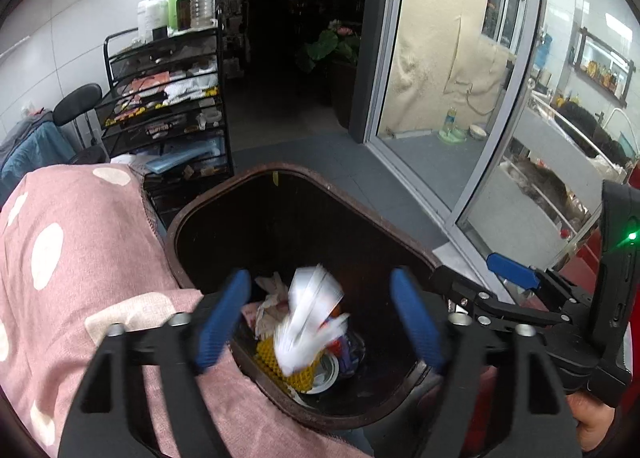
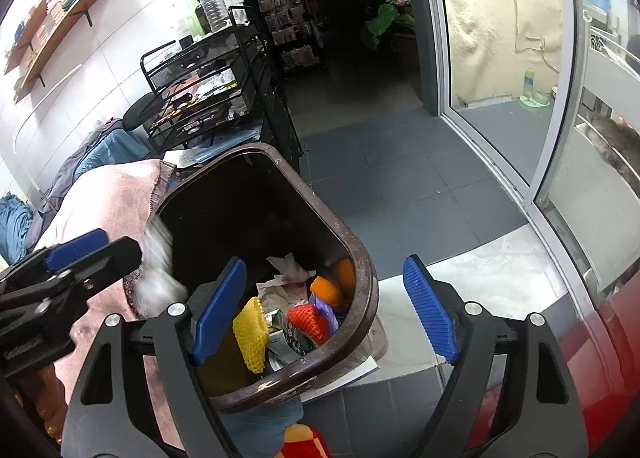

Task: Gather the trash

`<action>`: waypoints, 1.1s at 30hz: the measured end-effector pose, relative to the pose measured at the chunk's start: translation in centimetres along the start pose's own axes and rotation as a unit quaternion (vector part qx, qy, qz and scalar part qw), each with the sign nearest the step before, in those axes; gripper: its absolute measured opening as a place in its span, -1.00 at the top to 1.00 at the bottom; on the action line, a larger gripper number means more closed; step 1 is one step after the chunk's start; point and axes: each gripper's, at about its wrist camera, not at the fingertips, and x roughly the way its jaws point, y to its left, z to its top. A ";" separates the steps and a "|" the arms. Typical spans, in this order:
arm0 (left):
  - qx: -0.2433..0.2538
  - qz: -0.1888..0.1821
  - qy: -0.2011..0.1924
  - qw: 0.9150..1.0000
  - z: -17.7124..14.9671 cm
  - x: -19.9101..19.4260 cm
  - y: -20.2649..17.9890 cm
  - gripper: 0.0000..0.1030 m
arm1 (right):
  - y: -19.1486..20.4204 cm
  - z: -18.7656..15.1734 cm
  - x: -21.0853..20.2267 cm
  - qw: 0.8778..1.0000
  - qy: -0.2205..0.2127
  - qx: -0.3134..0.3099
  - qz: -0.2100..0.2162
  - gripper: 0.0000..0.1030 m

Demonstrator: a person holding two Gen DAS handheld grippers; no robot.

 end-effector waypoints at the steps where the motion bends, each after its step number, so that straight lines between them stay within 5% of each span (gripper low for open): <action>1: 0.004 0.002 -0.005 1.000 0.1 0.0 0.0 -0.68 | 0.0 0.0 0.0 1.000 0.000 0.000 0.000 -0.57; 6: 0.023 0.012 -0.031 0.999 0.0 -0.9 -0.4 -0.88 | -0.1 -0.1 0.0 1.000 0.000 0.002 -0.001 -0.59; 19: 0.035 0.076 -0.095 0.992 -1.0 -5.9 0.4 -0.89 | 1.8 -0.4 -1.5 0.999 -0.032 -0.021 0.000 -0.65; 27: -0.006 0.121 -0.126 0.985 -3.3 -10.0 2.9 -0.89 | 6.1 -1.5 -4.7 0.992 -0.097 -0.080 0.026 -0.81; 33: -0.052 0.179 -0.152 0.971 -6.0 -13.2 5.2 -0.89 | 10.1 -3.1 -7.7 0.979 -0.146 -0.127 0.068 -0.89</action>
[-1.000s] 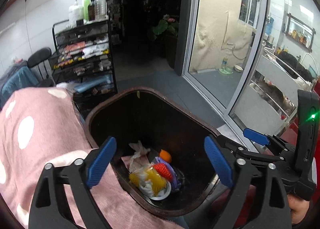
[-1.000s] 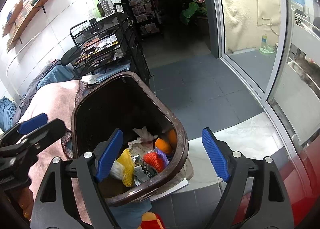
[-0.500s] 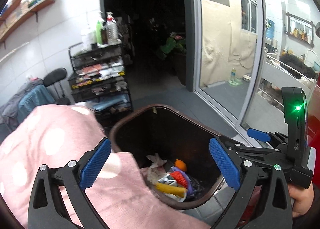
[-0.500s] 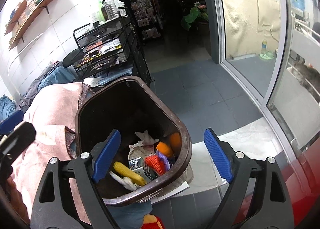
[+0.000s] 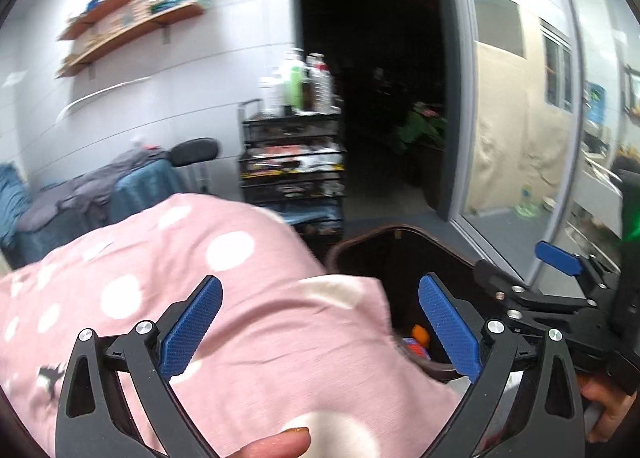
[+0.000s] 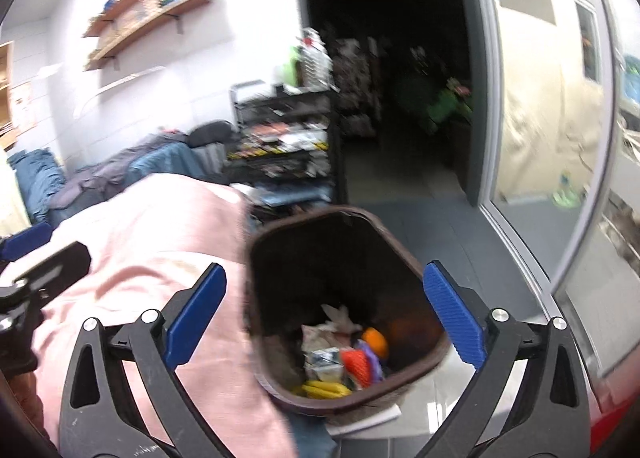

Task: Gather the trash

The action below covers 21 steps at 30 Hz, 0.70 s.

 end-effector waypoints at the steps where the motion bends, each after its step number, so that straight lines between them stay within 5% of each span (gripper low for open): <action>1: -0.007 0.013 -0.004 1.000 -0.4 -0.6 0.7 -0.89 | 0.4 0.0 -0.3 1.000 -0.004 -0.003 0.005 -0.89; 10: -0.031 0.097 -0.031 0.994 -2.7 -4.8 3.8 -0.89 | 5.4 -0.6 -3.3 0.998 -0.035 -0.029 0.049 -0.89; 21: -0.074 0.123 -0.036 0.989 -5.1 -8.3 5.5 -0.89 | 8.0 -2.1 -6.9 0.994 -0.061 -0.055 0.076 -0.89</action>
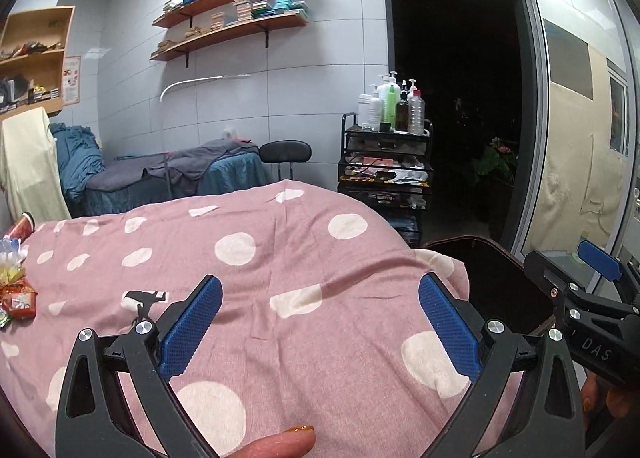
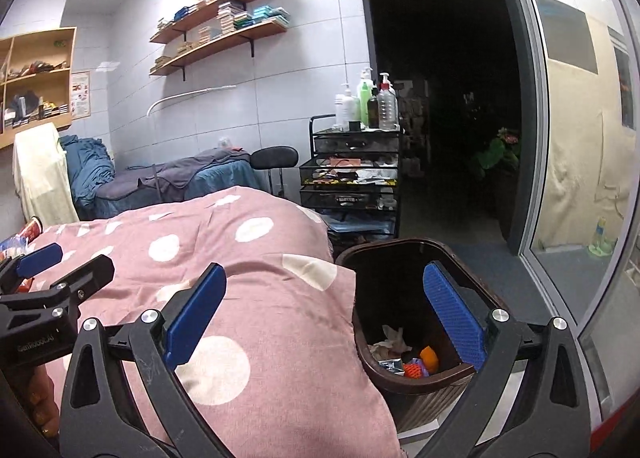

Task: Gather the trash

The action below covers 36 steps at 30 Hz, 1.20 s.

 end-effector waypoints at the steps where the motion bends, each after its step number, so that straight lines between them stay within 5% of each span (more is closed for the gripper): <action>1: 0.001 0.003 -0.002 1.000 -0.1 -0.2 0.0 -0.89 | 0.1 -0.1 -0.2 1.000 -0.002 0.000 0.004 -0.89; 36: -0.014 0.024 -0.006 1.000 -0.6 -1.1 1.4 -0.90 | 0.0 -0.7 -0.7 1.000 -0.006 0.007 0.017 -0.89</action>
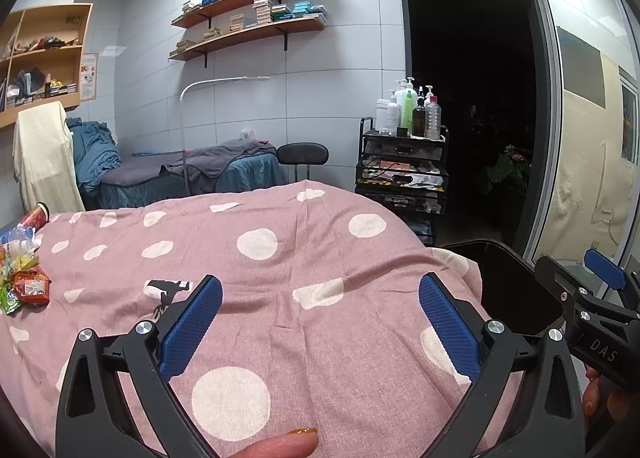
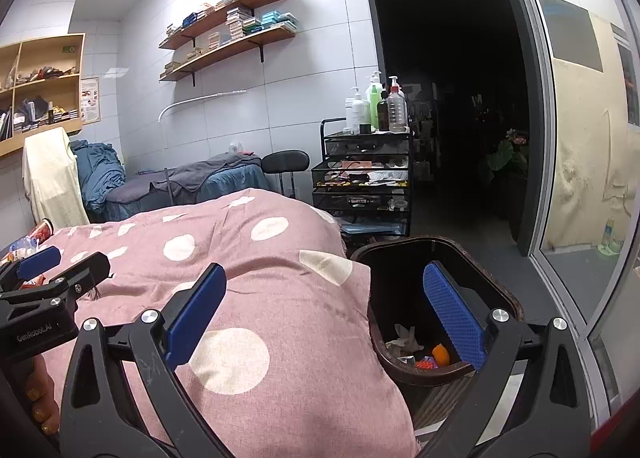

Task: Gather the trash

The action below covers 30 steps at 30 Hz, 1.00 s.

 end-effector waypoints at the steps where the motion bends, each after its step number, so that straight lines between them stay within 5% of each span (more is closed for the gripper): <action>1: 0.001 0.000 0.000 1.000 0.0 0.0 0.0 -0.90 | 0.0 0.0 0.0 1.000 0.000 0.000 0.000 -0.89; 30: 0.001 -0.006 0.000 1.000 0.1 -0.1 -0.2 -0.89 | 0.0 0.0 -0.1 1.000 -0.001 0.000 0.000 -0.89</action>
